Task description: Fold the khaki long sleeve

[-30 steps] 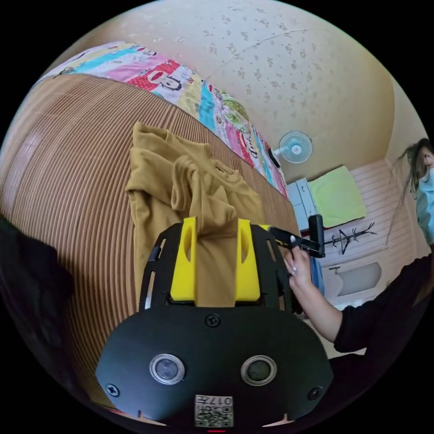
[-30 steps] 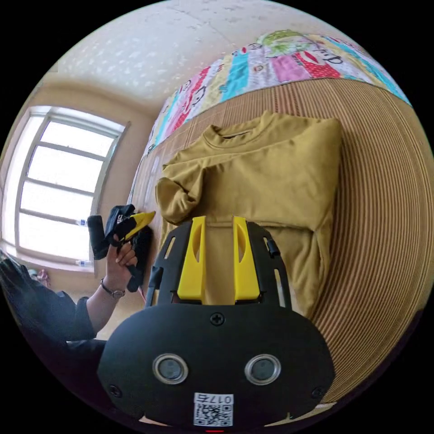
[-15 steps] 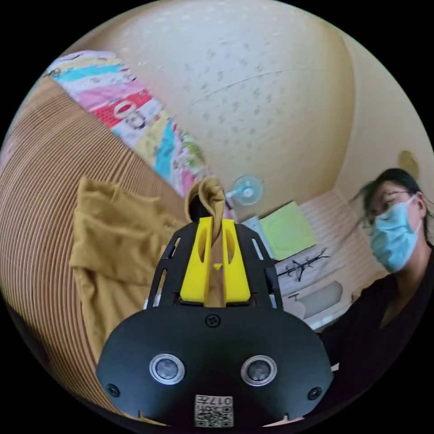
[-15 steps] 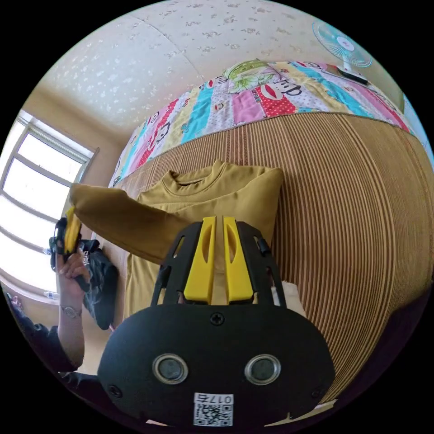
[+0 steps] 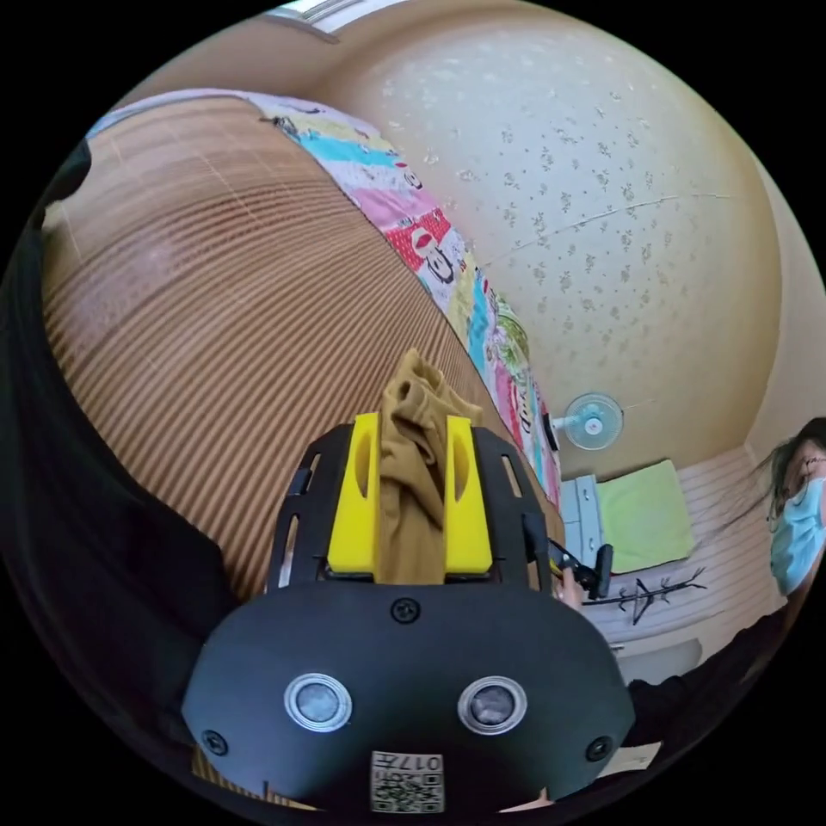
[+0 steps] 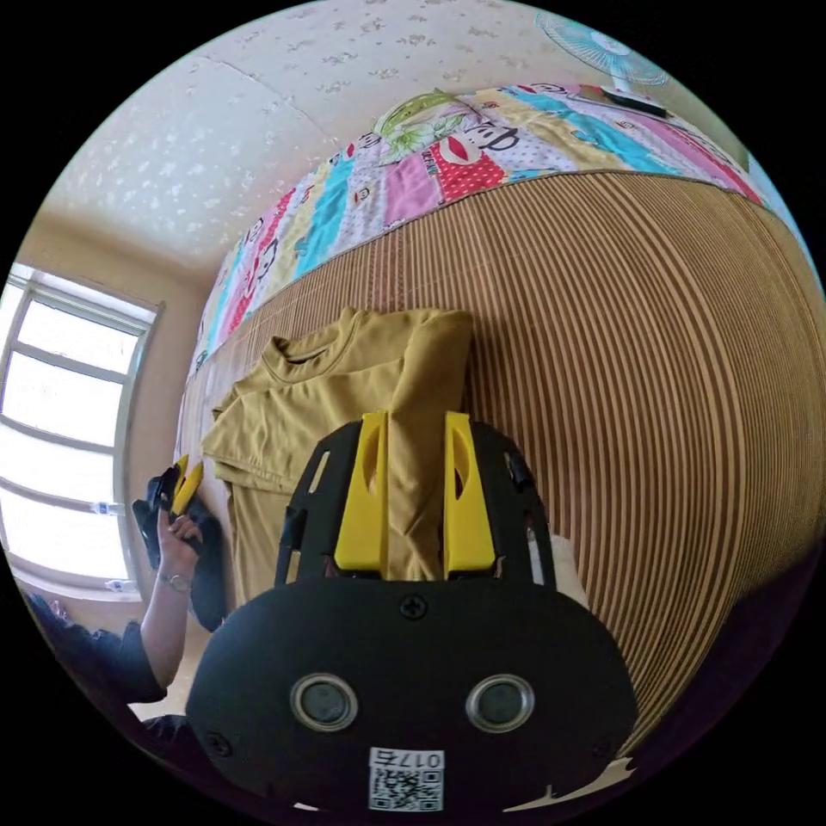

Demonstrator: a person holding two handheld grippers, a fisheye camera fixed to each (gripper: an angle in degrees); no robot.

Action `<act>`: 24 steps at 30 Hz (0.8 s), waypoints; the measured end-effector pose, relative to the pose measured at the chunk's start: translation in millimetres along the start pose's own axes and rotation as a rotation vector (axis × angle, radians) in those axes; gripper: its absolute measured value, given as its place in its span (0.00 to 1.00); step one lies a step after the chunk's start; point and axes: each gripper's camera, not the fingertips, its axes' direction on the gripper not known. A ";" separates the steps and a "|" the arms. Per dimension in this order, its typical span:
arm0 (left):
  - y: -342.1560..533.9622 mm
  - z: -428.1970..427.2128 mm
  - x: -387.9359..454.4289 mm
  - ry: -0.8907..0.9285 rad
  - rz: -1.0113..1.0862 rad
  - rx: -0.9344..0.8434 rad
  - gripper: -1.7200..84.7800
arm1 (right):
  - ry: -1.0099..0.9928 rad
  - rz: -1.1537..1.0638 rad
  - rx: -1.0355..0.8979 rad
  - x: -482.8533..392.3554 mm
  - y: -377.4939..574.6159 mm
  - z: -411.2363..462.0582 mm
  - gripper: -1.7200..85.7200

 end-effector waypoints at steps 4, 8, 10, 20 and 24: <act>-43.5 37.4 -11.9 0.080 -0.066 -0.136 0.14 | -0.019 0.005 -0.081 -2.1 -4.4 8.5 0.19; -58.7 45.9 22.0 0.162 -0.011 -0.179 0.07 | 0.051 0.007 -0.072 -1.7 -9.2 -3.3 0.17; -59.4 21.5 78.7 0.349 0.211 -0.144 0.05 | 0.030 -0.020 -0.048 -2.5 -9.8 -12.7 0.14; -26.9 -11.9 -16.0 -0.136 0.095 -0.253 0.11 | -0.010 -0.005 -0.175 51.4 -3.4 -27.1 0.12; 4.3 -50.0 -22.6 -0.097 0.188 -0.331 0.13 | -0.047 -0.017 -0.246 85.6 36.8 -52.7 0.13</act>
